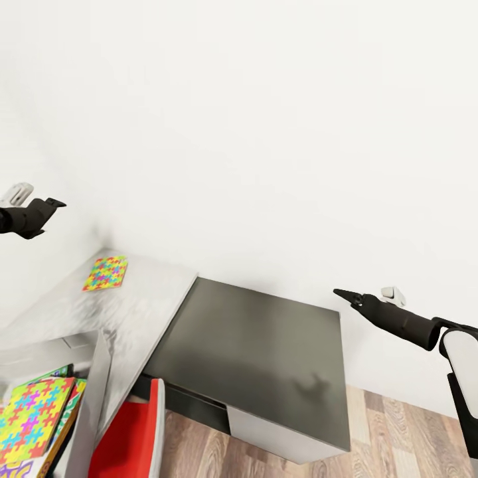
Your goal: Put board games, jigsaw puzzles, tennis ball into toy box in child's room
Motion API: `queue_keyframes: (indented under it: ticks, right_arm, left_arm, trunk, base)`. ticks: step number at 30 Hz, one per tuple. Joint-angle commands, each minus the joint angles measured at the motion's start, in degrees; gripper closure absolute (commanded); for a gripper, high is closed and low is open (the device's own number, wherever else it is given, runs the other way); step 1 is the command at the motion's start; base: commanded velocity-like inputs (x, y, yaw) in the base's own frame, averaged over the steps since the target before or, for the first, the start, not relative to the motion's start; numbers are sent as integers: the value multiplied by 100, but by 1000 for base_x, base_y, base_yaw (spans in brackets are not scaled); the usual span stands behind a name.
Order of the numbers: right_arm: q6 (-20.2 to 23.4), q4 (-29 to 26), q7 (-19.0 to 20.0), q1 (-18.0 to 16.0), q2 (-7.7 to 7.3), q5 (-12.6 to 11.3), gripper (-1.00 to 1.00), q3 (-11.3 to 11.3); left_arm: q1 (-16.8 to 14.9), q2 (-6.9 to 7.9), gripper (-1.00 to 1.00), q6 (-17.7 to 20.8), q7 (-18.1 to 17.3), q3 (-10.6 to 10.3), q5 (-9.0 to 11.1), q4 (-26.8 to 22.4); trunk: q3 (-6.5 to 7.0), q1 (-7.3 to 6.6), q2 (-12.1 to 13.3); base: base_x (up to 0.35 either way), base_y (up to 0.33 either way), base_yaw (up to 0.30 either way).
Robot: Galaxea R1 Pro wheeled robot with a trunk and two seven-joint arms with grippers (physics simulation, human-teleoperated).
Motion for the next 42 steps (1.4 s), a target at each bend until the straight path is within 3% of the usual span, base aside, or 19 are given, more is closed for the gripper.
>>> queue_keyframes:
  ticks: [1, 28, 32, 36, 37, 41, 42]
  right_arm:
    - [29, -2, 60, -6, 1, 59, -100, -7]
    - [29, -2, 60, -6, 1, 59, -100, -13]
    - [29, -2, 60, -13, -3, 54, -100, -10]
    - [29, 9, 55, -45, -6, 53, -100, -1]
    - [29, 9, 55, -45, -6, 53, -100, -1]
    - [29, 2, 57, -14, -9, 51, -100, 7]
    - [29, 2, 57, -14, -9, 51, -100, 7]
  left_arm:
    - [-4, 6, -100, 7, 49, -22, 59, -8]
    - [-19, -197, -100, -2, 79, -74, 15, -53]
    - [-112, -327, -100, -42, 106, -202, -142, 68]
    - [-478, -512, -100, -465, 128, -347, -629, 654]
    - [-478, -512, -100, -465, 128, -347, -629, 654]
    - [-874, -736, -100, -1144, 122, -418, -1152, 1403]
    - [-874, -736, -100, -1144, 122, -418, -1152, 1403]
  trunk:
    - [-11, 3, -11]
    - [-10, 3, -11]
    - [-10, 3, -11]
    - [-10, 3, -11]
    - [-10, 3, -11]
    - [-10, 3, -11]
    - [-10, 3, -11]
  base:
    - [0, 129, 16]
    - [0, 23, -9]
    - [0, 0, -4]
    - [0, 0, -2]
    - [0, 0, -1]
    - [0, 0, 0]
    - [0, 0, 0]
